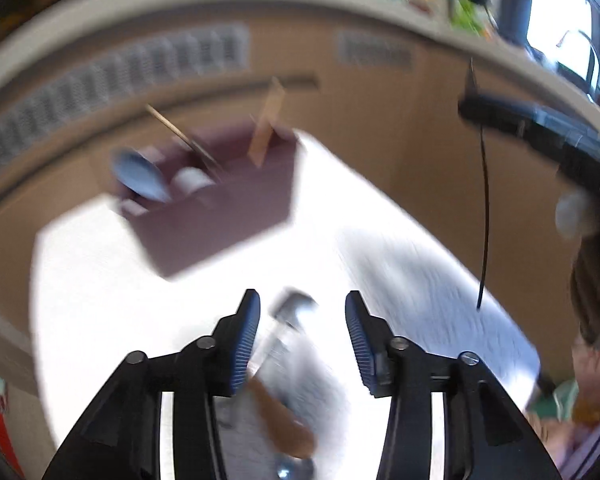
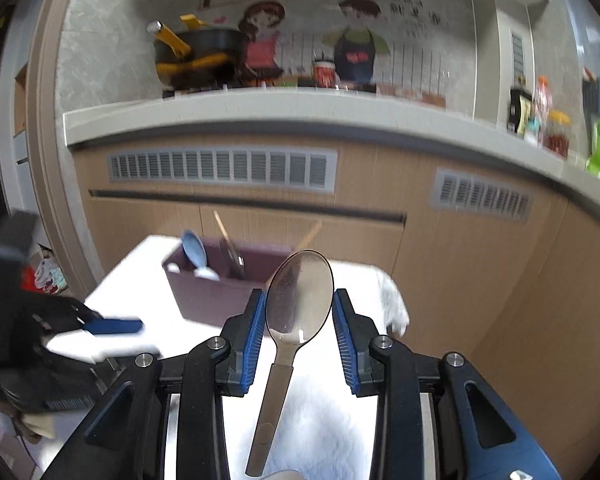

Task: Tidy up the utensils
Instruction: 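Raise the spatula and dark spoon over the caddy and open both tools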

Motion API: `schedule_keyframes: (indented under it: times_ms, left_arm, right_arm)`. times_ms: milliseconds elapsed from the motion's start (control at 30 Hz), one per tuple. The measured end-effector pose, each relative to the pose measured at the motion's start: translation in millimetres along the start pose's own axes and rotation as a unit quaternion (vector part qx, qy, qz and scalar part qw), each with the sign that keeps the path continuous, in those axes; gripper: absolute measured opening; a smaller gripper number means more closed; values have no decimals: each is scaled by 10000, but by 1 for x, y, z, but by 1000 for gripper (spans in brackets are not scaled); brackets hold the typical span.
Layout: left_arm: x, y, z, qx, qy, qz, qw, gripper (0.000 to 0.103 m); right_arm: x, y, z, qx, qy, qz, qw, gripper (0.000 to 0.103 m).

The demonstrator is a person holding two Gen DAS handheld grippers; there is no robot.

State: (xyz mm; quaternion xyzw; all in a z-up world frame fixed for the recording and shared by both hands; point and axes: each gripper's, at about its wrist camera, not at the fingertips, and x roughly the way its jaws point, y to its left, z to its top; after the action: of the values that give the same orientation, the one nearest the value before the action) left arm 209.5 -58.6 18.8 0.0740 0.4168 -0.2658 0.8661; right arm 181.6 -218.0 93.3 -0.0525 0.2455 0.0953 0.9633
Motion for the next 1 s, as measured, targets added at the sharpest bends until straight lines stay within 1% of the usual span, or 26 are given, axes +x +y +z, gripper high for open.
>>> schedule_keyframes:
  times_ms: [67,167,267,333,367,433,533,567,633,733,800,867,933,1000]
  left_arm:
    - [26,-2,-1,172,323,-34,9993,46]
    - [56,-2,3,493,661,23,9966,46]
    - [79,-2,7,924,1009,216,9904,46]
    - [89,-4,7,1275,1228,311,9837,46]
    - [93,-4,6,1373,1331,345,9809,46]
    - [102,-2,5,1434,1570,344,9765,46]
    - [105,4,12,1193,1694,190,9781,45]
    - [106,6,13,1090,1685,166,9795,44]
    - [107,7,13,855,1603,90,9833,36]
    - [100,12,7,406,1329,246,9900,35]
    - [88,15,-2,72,1052,398,9936,34]
    - [70,18,-12,-247,659,442,9965,34]
    - [48,19,-21,-502,223,556,9969,34]
    - [27,23,-25,-834,-154,534,9950,34]
  right_arm:
    - [4,-6,-12,75,102,-1,9999,31]
    - [11,-11,-27,145,263,17,9995,31]
    - [19,-17,-38,186,437,0,9989,31]
    - [24,-19,-43,208,533,-12,9984,31]
    - [27,-21,-45,218,575,-23,9981,31]
    - [31,-23,-48,239,626,-17,9977,31]
    - [35,-25,-50,283,669,37,9974,31]
    - [36,-25,-50,309,683,70,9972,31]
    - [39,-25,-50,345,708,122,9968,31]
    - [42,-25,-51,397,744,175,9963,31]
    - [41,-23,-52,414,736,180,9963,31]
    - [41,-21,-52,416,729,206,9963,31]
    - [39,-18,-52,417,716,237,9963,30]
    - [38,-14,-50,378,710,271,9964,30]
